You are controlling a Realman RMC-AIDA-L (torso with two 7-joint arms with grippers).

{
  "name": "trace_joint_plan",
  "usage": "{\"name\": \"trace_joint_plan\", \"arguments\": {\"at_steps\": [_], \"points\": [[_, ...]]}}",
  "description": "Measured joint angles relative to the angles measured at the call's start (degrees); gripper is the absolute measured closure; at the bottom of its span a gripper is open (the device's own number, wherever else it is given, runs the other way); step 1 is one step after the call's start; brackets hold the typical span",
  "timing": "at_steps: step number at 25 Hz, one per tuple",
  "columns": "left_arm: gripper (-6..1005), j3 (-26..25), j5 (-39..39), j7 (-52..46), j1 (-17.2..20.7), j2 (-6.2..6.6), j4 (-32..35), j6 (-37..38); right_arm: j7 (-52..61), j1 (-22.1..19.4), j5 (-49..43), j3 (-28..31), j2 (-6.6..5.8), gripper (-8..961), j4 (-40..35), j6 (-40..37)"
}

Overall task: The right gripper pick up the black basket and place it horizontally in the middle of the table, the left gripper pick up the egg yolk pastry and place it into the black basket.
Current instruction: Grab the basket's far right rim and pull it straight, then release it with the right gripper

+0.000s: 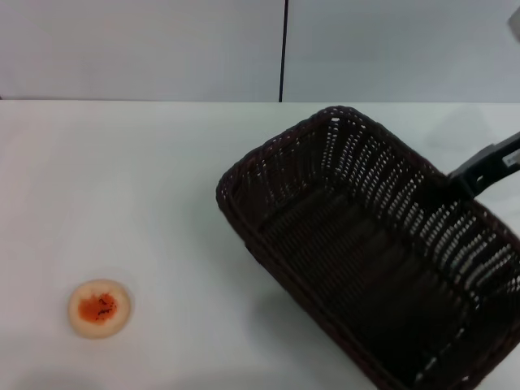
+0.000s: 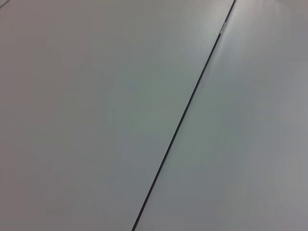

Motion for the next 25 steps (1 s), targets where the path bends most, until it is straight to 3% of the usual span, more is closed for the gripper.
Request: {"name": "trace_joint_plan", "arguments": {"at_steps": [7, 17, 20, 25], "points": [[463, 0.00, -0.04, 0.00, 0.00, -0.09, 0.00, -0.04, -3.66, -0.65, 4.27, 7.62, -1.85, 762, -0.97, -4.96], [464, 0.00, -0.05, 0.00, -0.16, -0.09, -0.04, -0.07, -8.99, 0.89, 9.56, 8.13, -4.29, 764, -7.20, -8.81], [463, 0.00, 0.00, 0.00, -0.17, -0.09, -0.11, -0.11, -13.81, 2.58, 11.32, 7.52, -4.42, 764, -7.26, -9.12], [463, 0.25, 0.00, -0.21, -0.14, -0.26, -0.29, -0.13, -24.66, 5.69, 12.25, 7.42, -3.18, 764, -6.26, -9.94]]}}
